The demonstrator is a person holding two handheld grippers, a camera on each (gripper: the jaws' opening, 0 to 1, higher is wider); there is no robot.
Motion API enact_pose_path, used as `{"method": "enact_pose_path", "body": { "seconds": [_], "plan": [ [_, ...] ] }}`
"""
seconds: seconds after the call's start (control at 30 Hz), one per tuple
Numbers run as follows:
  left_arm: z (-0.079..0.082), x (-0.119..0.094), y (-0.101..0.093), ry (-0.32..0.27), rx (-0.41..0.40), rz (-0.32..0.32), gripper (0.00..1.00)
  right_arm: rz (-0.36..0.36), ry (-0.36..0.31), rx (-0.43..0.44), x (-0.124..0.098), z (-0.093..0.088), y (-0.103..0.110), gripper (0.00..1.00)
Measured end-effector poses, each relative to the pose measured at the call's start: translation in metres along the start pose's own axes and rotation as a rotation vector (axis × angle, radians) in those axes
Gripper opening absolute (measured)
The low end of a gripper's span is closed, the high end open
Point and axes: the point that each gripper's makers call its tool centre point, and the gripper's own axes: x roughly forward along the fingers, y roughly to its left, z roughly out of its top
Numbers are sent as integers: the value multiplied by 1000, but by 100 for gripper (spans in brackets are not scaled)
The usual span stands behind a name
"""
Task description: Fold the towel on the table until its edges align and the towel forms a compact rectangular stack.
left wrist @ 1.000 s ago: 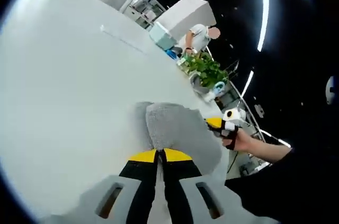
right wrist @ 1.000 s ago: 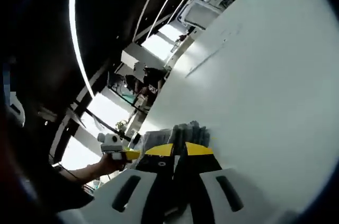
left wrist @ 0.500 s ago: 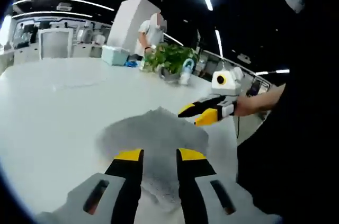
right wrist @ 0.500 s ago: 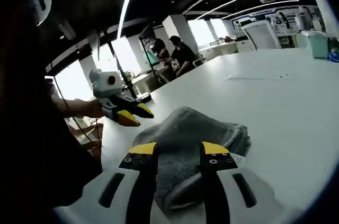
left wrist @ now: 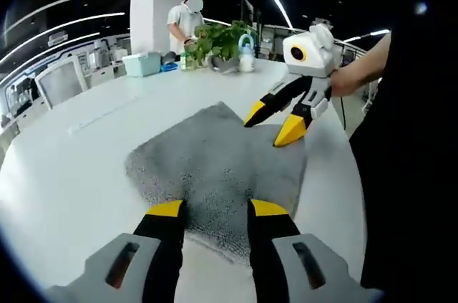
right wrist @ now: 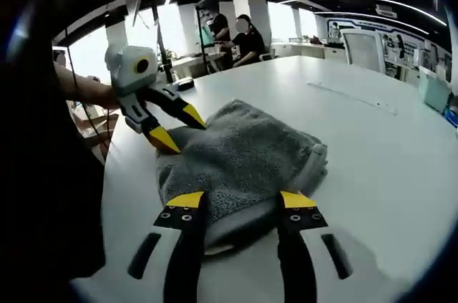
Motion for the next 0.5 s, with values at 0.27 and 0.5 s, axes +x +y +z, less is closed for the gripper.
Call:
{"method": "enact_pose_path", "body": {
  "seconds": [0.27, 0.5],
  "plan": [
    [9, 17, 27, -30, -56, 13, 35, -28, -28, 32, 11, 10, -33, 36],
    [21, 37, 51, -46, -53, 5, 35, -41, -52, 45, 18, 18, -64, 36]
  ]
}}
